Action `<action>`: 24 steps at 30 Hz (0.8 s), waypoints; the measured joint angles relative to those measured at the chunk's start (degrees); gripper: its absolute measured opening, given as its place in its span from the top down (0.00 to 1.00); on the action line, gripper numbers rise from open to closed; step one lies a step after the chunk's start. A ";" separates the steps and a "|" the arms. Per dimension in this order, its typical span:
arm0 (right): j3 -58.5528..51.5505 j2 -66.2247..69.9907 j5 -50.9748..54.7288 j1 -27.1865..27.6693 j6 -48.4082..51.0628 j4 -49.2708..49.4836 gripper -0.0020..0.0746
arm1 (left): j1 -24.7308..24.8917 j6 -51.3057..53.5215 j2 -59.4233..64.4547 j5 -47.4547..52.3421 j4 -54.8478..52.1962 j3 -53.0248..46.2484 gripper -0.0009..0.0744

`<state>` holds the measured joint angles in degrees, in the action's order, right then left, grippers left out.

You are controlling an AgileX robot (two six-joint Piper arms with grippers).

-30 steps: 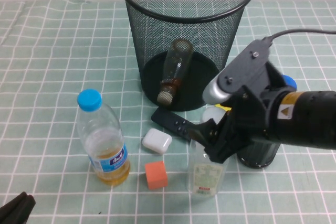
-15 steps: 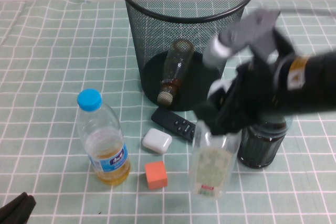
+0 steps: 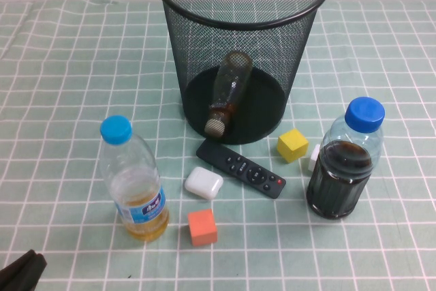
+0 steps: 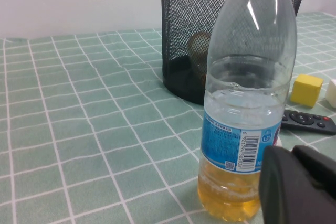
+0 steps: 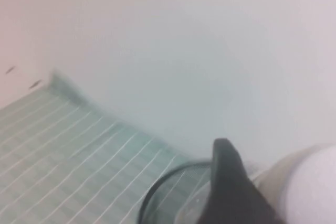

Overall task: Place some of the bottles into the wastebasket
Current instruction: Place the bottle in the trash can

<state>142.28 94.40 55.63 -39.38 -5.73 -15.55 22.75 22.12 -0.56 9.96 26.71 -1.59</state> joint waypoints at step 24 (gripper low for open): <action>3.68 23.41 10.48 7.89 1.81 14.38 0.45 | 0.00 0.00 -0.09 0.00 -0.20 0.00 0.99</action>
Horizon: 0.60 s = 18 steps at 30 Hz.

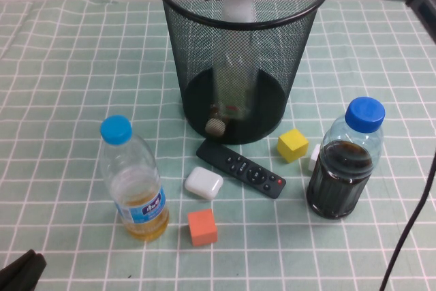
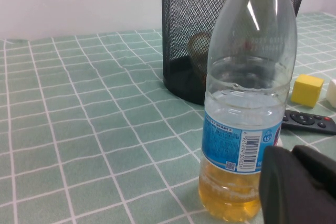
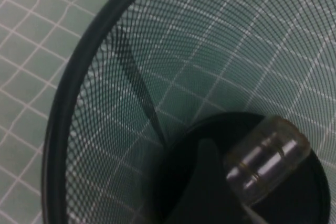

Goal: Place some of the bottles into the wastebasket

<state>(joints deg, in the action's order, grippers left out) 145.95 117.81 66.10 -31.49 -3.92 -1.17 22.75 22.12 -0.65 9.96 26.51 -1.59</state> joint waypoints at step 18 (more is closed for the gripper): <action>-1.03 -22.92 8.39 0.00 0.20 -17.67 0.98 | 0.00 0.00 0.00 0.09 0.00 0.00 0.99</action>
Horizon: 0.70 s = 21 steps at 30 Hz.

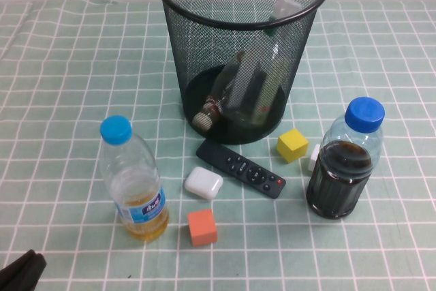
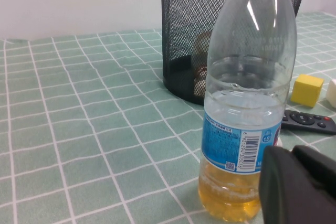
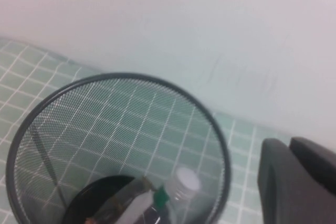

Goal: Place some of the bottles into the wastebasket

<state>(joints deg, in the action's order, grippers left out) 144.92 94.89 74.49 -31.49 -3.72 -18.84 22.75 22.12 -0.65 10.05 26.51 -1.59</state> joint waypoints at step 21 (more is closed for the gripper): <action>-112.30 -69.37 -56.76 28.64 7.54 8.62 0.98 | 0.00 0.00 0.00 0.00 0.00 0.00 0.99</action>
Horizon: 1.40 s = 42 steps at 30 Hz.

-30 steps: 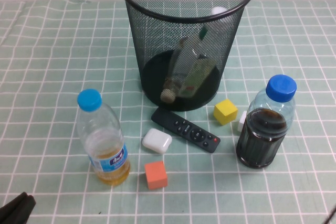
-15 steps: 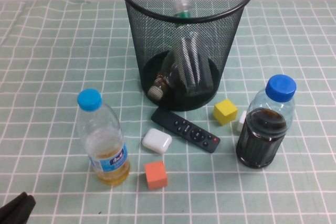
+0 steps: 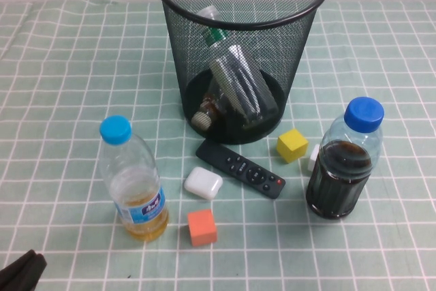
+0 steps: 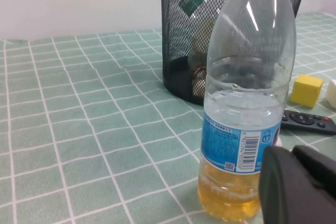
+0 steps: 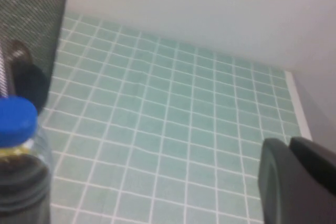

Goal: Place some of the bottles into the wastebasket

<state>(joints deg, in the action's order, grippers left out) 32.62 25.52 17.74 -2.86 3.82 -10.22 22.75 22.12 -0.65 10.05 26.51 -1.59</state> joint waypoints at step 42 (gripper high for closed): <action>-34.11 -27.62 0.90 4.51 -4.20 6.11 0.98 | 0.00 0.04 0.00 0.00 0.00 0.00 0.99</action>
<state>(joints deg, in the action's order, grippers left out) -1.49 -2.11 18.63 1.65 -0.38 -4.11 22.75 22.16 -0.65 10.05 26.51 -1.59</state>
